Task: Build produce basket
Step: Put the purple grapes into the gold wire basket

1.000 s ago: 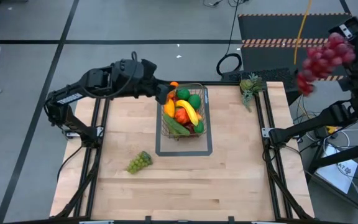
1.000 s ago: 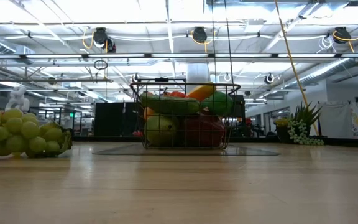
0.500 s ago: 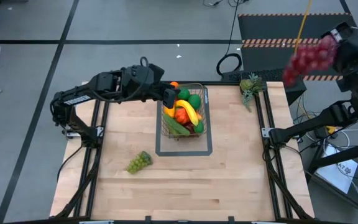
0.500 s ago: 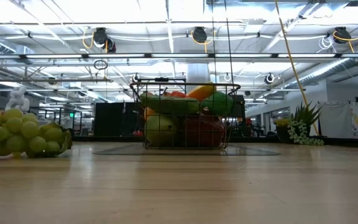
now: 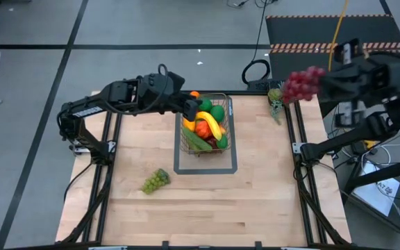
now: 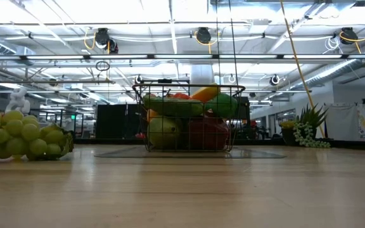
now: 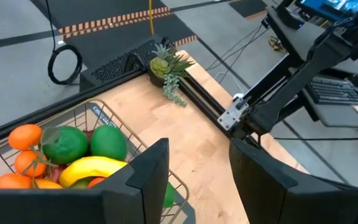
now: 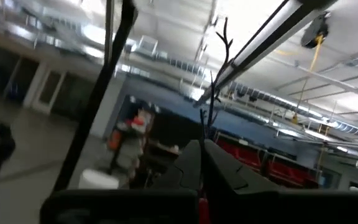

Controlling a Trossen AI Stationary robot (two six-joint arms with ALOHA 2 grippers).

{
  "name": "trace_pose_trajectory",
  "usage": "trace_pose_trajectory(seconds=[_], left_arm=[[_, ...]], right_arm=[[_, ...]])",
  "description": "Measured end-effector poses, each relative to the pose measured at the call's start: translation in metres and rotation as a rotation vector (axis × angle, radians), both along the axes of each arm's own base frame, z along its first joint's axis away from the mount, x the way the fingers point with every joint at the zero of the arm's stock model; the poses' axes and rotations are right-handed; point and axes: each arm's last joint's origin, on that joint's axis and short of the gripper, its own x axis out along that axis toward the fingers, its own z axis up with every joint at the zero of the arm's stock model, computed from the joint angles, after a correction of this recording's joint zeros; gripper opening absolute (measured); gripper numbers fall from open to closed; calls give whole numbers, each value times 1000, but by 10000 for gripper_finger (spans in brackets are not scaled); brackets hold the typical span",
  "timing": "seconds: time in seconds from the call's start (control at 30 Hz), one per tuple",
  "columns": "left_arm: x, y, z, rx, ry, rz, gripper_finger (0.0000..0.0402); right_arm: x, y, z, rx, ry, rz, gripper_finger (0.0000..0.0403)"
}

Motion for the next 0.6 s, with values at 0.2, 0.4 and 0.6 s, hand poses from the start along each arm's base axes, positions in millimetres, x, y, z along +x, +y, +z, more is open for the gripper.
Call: trace_pose_trajectory(seconds=[0.2,0.4,0.6], left_arm=[[0,-2,0,-1,0,-6,168],[0,-2,0,5,2,-7,168],[0,-2,0,16,4,13,168]], right_arm=[[21,5,-9,-149,77,15,0],[42,13,-14,-312,84,24,0],[56,21,-18,-462,77,0,0]])
